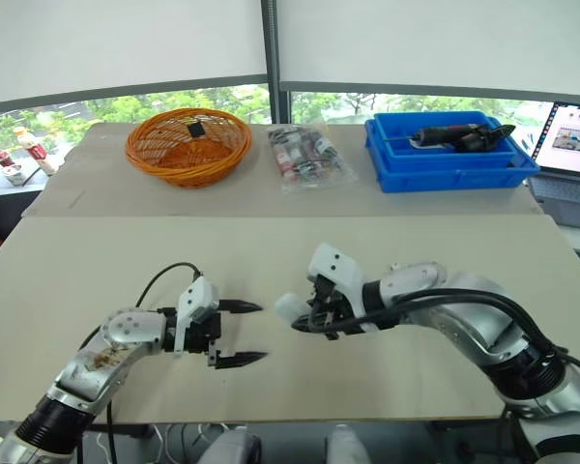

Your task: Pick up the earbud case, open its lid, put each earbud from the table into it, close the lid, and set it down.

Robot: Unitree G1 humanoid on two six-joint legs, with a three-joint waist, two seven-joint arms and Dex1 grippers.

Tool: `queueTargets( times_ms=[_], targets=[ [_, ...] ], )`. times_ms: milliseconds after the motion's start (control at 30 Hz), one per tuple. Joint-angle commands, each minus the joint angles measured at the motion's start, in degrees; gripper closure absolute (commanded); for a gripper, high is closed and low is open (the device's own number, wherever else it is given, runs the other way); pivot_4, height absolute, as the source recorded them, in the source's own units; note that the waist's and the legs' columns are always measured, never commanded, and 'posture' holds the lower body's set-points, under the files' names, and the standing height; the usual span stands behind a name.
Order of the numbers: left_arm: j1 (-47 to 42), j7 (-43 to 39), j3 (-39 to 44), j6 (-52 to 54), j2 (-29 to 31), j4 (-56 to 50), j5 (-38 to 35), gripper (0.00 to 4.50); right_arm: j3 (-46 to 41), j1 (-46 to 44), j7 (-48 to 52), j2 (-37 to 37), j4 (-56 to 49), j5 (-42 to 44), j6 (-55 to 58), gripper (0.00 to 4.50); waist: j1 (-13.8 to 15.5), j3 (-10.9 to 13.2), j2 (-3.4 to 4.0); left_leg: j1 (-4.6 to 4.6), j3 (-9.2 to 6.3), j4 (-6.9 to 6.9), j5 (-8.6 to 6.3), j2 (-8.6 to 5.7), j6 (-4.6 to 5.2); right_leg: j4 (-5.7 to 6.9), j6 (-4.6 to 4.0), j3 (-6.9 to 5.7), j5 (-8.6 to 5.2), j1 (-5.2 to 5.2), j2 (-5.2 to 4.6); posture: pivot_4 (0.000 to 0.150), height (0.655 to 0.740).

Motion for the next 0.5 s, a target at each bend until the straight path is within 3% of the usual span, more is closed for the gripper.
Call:
queueTargets(
  times_ms=[33, 167, 433, 500],
  targets=[
    [-3.31, 0.74, -0.87, 8.85, -1.0, -5.55, -3.33, 0.0, 3.49, -0.48, 5.82, -1.65, -1.6, -6.92, -6.64, 3.75, 0.15, 0.01, -0.01, -0.01, 0.02, 0.02, 0.0, -0.01, 0.0, 0.0, 0.0, 0.0, 0.0, 0.0, 0.0, 0.15, 0.74],
    [-7.07, 2.8, -2.13, 11.67, -3.56, -6.13, -2.0, 0.0, 5.31, -1.1, 10.01, -1.87, -0.33, -11.67, -9.67, 3.75, 0.31, 0.01, -0.01, -0.05, 0.03, 0.08, 0.0, -0.01, 0.0, 0.02, -0.01, 0.01, 0.0, -0.01, -0.01, 0.15, 0.74],
    [-10.91, 2.31, -4.61, 7.73, -5.51, -3.21, 1.62, 0.0, 5.24, -1.72, 14.17, 0.28, 1.6, -16.48, -10.43, 3.75, 0.45, 0.01, -0.01, -0.05, 0.02, 0.08, 0.0, -0.01, -0.01, 0.02, -0.01, 0.02, 0.01, -0.02, -0.01, 0.15, 0.74],
    [-10.83, 1.85, -4.59, 7.73, -6.02, -3.22, 1.02, 0.52, 4.94, -1.55, 14.72, 0.7, 1.65, -16.99, -10.08, 3.75, 0.52, 0.01, -0.01, -0.05, 0.01, 0.08, 0.0, -0.01, 0.0, 0.03, -0.01, 0.02, 0.01, -0.02, -0.02, 0.15, 0.74]
  ],
)
